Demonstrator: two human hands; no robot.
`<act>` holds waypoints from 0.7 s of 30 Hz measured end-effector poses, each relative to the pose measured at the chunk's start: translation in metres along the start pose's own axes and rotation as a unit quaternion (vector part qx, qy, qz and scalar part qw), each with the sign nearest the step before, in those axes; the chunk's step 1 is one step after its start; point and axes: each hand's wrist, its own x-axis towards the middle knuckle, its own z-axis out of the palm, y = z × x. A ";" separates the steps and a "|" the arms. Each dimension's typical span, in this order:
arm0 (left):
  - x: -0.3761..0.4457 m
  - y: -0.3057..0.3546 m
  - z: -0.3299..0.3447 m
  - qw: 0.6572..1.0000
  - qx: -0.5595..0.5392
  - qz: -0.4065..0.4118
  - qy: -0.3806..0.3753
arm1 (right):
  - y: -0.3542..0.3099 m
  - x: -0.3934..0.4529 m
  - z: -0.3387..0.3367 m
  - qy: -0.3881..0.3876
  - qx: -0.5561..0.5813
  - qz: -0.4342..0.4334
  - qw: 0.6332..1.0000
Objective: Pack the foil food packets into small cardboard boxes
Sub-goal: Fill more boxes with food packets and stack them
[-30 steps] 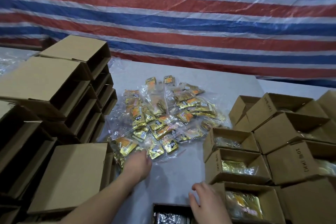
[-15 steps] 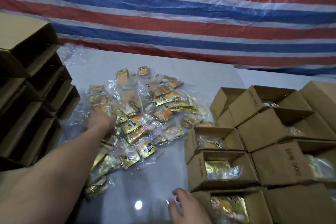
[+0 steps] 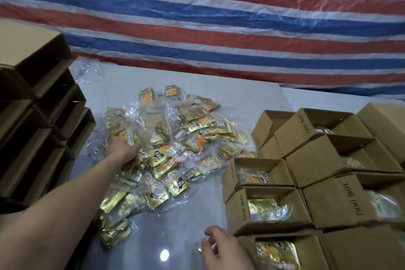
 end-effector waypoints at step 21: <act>-0.298 0.041 -0.052 0.893 -0.290 0.322 -0.123 | -0.089 -0.006 -0.095 -0.228 0.674 -0.065 0.700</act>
